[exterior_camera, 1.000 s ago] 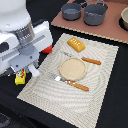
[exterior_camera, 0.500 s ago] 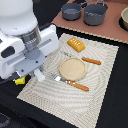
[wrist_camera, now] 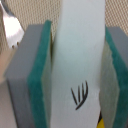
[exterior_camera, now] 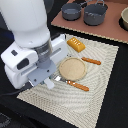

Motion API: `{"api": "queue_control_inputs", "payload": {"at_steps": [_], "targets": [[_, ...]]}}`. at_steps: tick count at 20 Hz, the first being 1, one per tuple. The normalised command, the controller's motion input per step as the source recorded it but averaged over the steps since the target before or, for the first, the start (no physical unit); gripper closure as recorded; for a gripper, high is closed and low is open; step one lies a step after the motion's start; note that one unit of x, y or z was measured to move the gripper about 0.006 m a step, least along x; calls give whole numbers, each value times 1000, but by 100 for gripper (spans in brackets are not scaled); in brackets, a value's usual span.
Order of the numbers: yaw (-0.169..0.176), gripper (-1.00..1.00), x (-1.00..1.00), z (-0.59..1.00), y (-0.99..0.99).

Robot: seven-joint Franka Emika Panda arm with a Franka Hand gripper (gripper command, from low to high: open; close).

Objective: Interact with the objects in diverse but meaningful ways.

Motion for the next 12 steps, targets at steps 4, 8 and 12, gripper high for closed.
{"api": "queue_control_inputs", "payload": {"at_steps": [4, 8, 12], "targets": [[-13, 100, 591, -1, -241], [-15, 100, 598, -21, -201], [-15, 100, 478, -44, -186]]}}
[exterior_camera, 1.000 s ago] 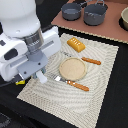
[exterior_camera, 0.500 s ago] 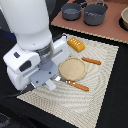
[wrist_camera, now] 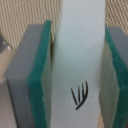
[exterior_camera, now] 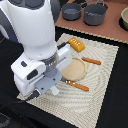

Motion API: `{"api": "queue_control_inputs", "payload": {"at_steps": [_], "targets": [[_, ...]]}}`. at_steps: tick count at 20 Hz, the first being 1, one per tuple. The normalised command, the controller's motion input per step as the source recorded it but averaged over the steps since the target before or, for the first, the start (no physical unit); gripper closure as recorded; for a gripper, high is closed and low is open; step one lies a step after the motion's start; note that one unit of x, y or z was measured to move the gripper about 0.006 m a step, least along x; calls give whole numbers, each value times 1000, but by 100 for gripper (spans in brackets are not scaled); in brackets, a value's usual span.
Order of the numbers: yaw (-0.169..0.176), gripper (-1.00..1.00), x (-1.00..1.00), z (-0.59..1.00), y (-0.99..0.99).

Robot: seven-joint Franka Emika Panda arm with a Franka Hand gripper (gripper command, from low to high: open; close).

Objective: Interact with the objects in diverse but meaningful ways.

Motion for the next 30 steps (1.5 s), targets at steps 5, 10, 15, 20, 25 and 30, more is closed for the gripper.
{"api": "queue_control_inputs", "payload": {"at_steps": [5, 10, 15, 20, 25, 30], "targets": [[-4, 100, 410, 0, -110], [-6, -100, 336, 87, -109], [0, -100, 263, 191, -121], [0, -100, 229, 317, -155], [0, -100, 83, 459, -89], [0, -100, -101, 981, -34]]}}
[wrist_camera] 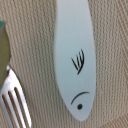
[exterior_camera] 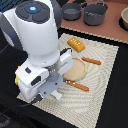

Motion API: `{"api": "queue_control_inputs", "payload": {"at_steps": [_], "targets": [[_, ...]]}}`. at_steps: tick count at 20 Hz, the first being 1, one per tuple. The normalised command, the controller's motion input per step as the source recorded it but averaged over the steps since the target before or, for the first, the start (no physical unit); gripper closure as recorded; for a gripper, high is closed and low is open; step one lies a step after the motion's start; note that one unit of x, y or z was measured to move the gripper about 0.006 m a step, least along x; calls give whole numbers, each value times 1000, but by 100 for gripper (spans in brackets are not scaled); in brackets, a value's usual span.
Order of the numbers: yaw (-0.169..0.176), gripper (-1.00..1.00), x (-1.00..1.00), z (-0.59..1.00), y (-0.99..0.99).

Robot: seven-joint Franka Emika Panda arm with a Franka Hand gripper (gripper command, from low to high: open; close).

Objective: Interact with the objects in diverse but meaningful ways.

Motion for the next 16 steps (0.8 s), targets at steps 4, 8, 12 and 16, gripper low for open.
{"api": "queue_control_inputs", "payload": {"at_steps": [4, 8, 12, 16], "targets": [[0, -100, -394, 857, -3], [3, -100, -384, 456, 4], [-15, -100, -317, 431, 0], [-34, -100, -685, 239, 63]]}}
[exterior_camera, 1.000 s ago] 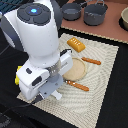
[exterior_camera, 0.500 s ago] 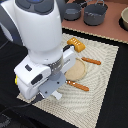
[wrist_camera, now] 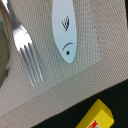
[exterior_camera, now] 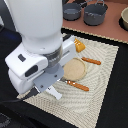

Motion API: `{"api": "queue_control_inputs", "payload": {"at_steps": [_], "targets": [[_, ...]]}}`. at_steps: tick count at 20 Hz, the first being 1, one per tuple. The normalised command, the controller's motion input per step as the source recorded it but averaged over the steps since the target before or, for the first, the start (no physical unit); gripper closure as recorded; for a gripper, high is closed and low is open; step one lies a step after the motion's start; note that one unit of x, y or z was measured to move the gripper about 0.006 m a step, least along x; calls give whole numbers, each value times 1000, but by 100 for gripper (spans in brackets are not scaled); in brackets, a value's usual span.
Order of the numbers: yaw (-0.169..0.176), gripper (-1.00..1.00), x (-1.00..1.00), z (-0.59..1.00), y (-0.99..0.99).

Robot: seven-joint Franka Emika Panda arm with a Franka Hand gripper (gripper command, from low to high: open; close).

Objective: Interact with the objects in diverse but meaningful ways.

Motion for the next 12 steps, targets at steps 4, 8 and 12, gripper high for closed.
{"api": "queue_control_inputs", "payload": {"at_steps": [4, 8, 12], "targets": [[-38, -100, -959, 81, 121], [-23, -100, -989, 0, 208], [-28, -100, -956, -24, 252]]}}
